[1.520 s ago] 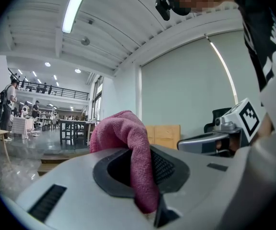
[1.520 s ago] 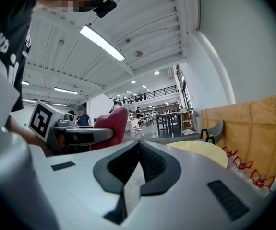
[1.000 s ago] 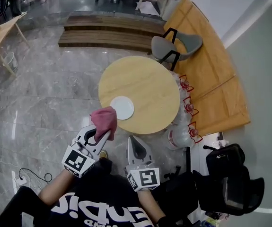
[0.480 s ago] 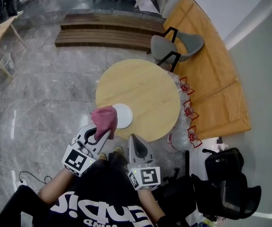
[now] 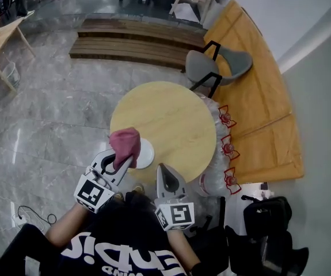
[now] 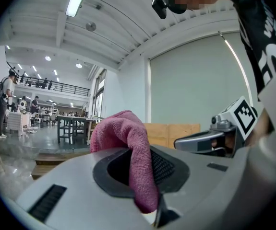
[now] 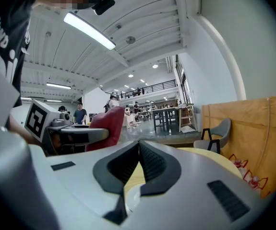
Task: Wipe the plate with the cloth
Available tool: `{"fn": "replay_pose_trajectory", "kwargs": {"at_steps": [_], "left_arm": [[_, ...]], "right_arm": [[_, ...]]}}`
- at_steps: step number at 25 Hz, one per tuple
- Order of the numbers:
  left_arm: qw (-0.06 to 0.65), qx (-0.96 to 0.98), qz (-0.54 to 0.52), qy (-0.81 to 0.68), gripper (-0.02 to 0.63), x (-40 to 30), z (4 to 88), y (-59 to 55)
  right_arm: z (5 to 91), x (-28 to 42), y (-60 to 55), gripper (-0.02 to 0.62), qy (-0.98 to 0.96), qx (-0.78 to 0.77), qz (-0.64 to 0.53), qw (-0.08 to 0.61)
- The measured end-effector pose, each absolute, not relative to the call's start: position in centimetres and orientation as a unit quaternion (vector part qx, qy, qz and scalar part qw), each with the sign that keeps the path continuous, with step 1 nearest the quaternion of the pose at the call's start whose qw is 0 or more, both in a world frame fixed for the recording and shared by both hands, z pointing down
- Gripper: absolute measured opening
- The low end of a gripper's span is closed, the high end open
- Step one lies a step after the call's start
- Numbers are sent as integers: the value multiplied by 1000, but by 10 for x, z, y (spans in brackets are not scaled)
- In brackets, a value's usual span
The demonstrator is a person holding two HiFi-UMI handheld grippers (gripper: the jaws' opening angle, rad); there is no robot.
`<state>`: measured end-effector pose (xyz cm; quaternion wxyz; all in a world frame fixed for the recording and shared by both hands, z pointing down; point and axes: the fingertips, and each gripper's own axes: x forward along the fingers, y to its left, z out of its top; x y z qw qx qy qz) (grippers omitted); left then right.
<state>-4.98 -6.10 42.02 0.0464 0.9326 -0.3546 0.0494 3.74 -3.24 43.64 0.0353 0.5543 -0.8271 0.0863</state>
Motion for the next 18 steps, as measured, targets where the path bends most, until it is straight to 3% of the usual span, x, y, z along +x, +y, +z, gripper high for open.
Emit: {"fn": "replay_pose_trajectory", "kwargs": {"at_steps": [9,18], "left_arm": [[37,918,82,-386,64,-40,458,-95],[61,908,152,-386,63,-53,523,-132]], "right_arm": [[494,74,-67,21,-834,529,138,74],[611,78,-89,23,-802,500,296,140]]}}
